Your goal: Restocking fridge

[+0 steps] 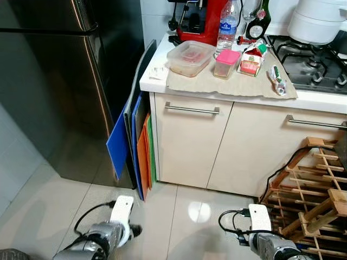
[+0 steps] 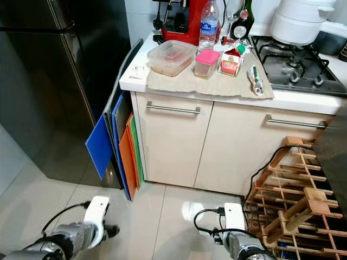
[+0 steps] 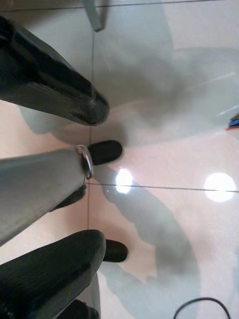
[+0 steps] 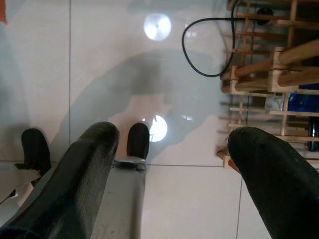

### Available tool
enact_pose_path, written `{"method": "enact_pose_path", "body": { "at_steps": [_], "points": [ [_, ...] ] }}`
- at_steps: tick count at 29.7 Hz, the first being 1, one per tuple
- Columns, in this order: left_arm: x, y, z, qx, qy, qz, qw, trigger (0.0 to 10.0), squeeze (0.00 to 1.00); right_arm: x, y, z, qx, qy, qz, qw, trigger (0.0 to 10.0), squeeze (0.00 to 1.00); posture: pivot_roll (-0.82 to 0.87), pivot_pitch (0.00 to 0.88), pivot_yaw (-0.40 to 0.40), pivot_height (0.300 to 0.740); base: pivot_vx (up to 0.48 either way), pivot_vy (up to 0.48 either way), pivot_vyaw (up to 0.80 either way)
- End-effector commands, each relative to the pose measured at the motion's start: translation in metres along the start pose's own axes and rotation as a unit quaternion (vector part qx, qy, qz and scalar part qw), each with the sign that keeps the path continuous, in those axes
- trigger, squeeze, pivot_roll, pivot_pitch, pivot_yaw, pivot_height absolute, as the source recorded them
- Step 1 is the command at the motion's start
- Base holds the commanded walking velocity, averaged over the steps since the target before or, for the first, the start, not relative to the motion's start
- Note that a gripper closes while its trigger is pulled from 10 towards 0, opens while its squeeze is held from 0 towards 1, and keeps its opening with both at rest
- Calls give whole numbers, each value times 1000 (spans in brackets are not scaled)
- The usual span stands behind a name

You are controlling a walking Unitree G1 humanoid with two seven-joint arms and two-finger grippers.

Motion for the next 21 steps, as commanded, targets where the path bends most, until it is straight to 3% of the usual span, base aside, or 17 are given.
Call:
{"method": "enact_pose_path", "body": {
  "at_steps": [1,13,18,21],
  "points": [
    [3,-7,0,17,11,-3,1000,10000,0,-4,-3,0,7,-2,9,1000,10000,0,67,0,2,740,0,0,0],
    [7,-10,0,15,9,17,1000,10000,0,-10,-12,0,17,-5,6,1000,10000,0,68,0,4,740,0,0,0],
    [6,-9,0,13,5,12,1000,10000,0,-11,-12,0,21,-9,5,1000,10000,0,87,0,-3,740,0,0,0],
    [5,-9,0,10,0,-18,1000,10000,0,-10,-9,0,17,-9,35,999,10000,0,84,0,-4,740,0,0,0]
  ]
}}
Point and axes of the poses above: a point about 5 cm out from each wrist's last joint towards the gripper, its own z axis pointing out of the wrist towards the gripper, its own y axis along the axis of the wrist's last joint, x = y × z, the point moved 2 cm from there along z, pointing out of the wrist towards the gripper, and after that the axes turned 10 degrees about z, right-handed, at the moved point
